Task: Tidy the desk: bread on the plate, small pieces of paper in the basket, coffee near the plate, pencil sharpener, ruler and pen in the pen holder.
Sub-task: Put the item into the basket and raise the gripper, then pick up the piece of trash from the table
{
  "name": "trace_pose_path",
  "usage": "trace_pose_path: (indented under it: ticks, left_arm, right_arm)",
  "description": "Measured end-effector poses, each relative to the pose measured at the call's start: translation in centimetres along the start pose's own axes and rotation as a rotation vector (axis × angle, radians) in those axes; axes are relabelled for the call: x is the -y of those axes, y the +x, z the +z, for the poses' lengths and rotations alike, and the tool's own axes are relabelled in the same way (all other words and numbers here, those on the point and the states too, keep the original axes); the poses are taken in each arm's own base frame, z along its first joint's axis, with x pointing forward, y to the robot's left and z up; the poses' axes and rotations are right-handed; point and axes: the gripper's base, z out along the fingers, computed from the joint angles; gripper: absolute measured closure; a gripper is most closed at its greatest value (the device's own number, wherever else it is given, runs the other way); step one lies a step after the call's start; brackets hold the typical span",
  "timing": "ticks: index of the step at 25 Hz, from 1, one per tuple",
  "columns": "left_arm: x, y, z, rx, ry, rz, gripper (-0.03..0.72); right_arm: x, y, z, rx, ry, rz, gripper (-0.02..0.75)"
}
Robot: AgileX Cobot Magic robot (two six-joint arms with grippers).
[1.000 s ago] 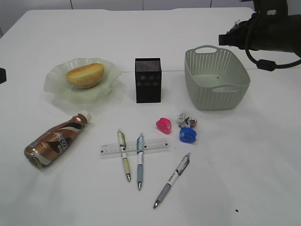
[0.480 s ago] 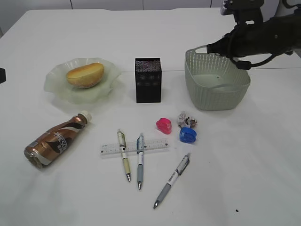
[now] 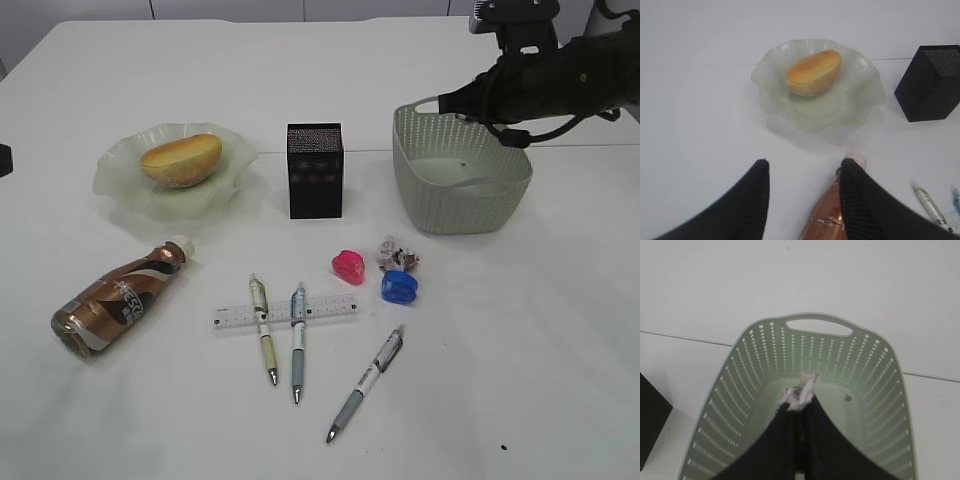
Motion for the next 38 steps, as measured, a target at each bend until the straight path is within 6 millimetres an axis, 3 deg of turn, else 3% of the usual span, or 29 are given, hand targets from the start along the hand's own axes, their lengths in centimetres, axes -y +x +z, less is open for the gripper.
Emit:
trace_pose_path:
  ticks: [3,5,9,12,20,29,38]
  left_arm:
    - [0.0,0.0,0.0,0.000,0.000,0.000,0.355]
    - [0.0,0.0,0.0,0.000,0.000,0.000,0.355]
    - [0.0,0.0,-0.1,0.002,0.000,-0.001,0.355]
    - [0.0,-0.1,-0.1,0.006,0.001,-0.002,0.355]
    - [0.0,-0.1,-0.1,0.006,0.001,-0.002,0.355]
    - [0.0,-0.1,-0.1,0.006,0.001,-0.004,0.356]
    - [0.0,-0.1,-0.1,0.006,0.002,-0.031,0.356]
  right_arm:
    - [0.0,0.1,0.0,-0.013,-0.001,0.031,0.661]
    - [0.0,0.1,0.0,-0.015,-0.002,0.048,0.560]
    - [0.0,0.1,0.0,-0.015,-0.003,0.059,0.267]
    - [0.0,0.1,0.0,-0.015,-0.003,0.061,0.176]
    - [-0.1,-0.3,-0.8,-0.152,0.001,0.089,0.154]
    - [-0.6,-5.2,-5.9,-0.312,-0.037,0.165,0.186]
    - [-0.8,-5.2,-7.7,-0.392,-0.051,0.193,0.194]
